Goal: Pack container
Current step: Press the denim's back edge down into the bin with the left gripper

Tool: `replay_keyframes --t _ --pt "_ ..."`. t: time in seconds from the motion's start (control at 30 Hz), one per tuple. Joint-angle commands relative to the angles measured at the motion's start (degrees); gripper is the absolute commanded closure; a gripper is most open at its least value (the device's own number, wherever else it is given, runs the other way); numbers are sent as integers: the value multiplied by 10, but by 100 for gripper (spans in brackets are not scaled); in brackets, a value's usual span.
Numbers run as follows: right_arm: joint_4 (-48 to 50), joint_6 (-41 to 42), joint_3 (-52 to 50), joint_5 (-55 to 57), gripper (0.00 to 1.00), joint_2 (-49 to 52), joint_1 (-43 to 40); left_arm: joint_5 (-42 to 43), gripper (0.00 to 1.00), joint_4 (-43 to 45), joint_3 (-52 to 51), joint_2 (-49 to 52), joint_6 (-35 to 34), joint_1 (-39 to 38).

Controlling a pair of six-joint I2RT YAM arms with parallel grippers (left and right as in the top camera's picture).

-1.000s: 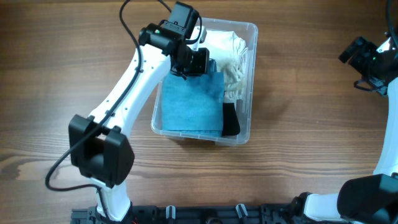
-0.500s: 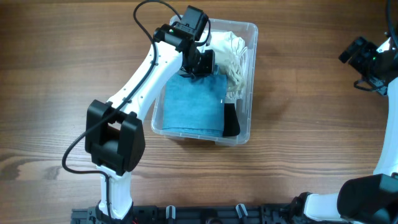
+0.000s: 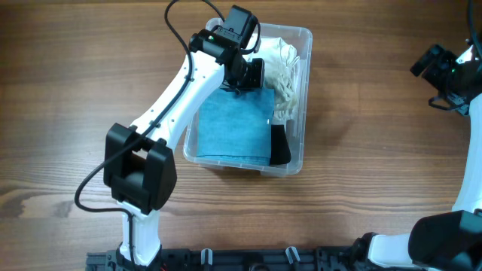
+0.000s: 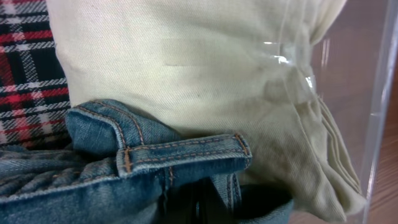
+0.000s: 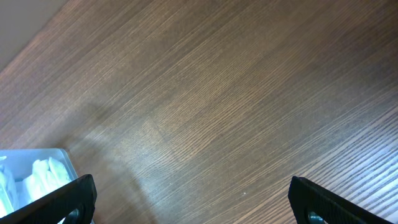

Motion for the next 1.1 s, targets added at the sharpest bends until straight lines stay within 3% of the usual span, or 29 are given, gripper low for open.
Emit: replay_keyframes --t 0.0,0.3,0.6,0.87,1.07 --pt "2 5 7 2 0 4 -1 -19 96 -6 4 53 -5 -5" --pt "2 5 7 2 0 4 -1 -18 96 -7 12 68 -2 0" --pt "2 5 7 2 0 4 -1 -23 96 -81 122 -50 17 59" --pt "2 5 7 2 0 4 -1 -80 96 -177 108 -98 14 94" --pt "2 5 7 2 0 4 -1 -75 96 -166 34 -66 -12 81"
